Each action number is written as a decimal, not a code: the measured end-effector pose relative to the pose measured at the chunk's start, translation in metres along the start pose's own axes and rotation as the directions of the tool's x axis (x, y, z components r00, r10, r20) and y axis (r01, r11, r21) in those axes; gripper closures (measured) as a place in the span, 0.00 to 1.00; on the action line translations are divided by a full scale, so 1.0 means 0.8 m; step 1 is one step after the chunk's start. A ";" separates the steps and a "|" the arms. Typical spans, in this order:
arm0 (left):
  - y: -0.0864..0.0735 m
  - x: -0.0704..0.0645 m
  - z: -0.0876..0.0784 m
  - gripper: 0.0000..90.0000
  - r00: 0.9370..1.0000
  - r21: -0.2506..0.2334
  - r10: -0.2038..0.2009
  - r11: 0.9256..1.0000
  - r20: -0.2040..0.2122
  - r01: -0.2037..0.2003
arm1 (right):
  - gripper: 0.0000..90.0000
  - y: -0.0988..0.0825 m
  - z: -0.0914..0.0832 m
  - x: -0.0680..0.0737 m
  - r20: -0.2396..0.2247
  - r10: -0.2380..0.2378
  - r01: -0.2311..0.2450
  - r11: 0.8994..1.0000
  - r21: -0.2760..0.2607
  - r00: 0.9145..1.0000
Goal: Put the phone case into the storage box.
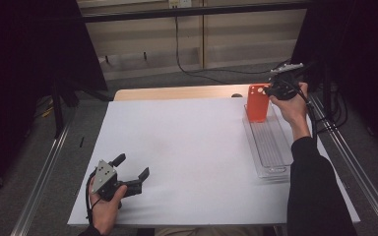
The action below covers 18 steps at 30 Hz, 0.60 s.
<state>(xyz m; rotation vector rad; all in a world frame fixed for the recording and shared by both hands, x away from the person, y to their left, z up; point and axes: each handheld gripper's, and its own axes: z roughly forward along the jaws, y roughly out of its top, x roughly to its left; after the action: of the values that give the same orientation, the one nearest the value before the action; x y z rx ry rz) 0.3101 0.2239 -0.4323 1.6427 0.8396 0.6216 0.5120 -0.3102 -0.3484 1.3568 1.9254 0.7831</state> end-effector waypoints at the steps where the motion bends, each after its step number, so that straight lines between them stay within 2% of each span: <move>1: 0.000 0.000 0.000 0.03 1.000 0.001 0.001 1.000 0.000 -0.001 | 0.80 0.000 -0.001 0.000 -0.001 0.001 -0.001 1.000 0.001 1.000; 12: 0.001 0.001 -0.001 0.03 1.000 -0.005 0.001 1.000 0.000 -0.001 | 0.75 -0.002 -0.002 -0.001 -0.003 0.020 -0.020 1.000 -0.005 1.000; 18: 0.001 0.002 -0.001 0.03 1.000 -0.005 0.002 1.000 -0.005 -0.002 | 0.67 -0.003 -0.004 -0.002 -0.006 0.037 -0.037 0.999 -0.011 0.999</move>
<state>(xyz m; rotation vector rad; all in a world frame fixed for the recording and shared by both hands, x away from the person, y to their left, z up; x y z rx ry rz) 0.3102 0.2256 -0.4312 1.6382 0.8397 0.6286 0.5088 -0.3127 -0.3483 1.3886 1.9027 0.8149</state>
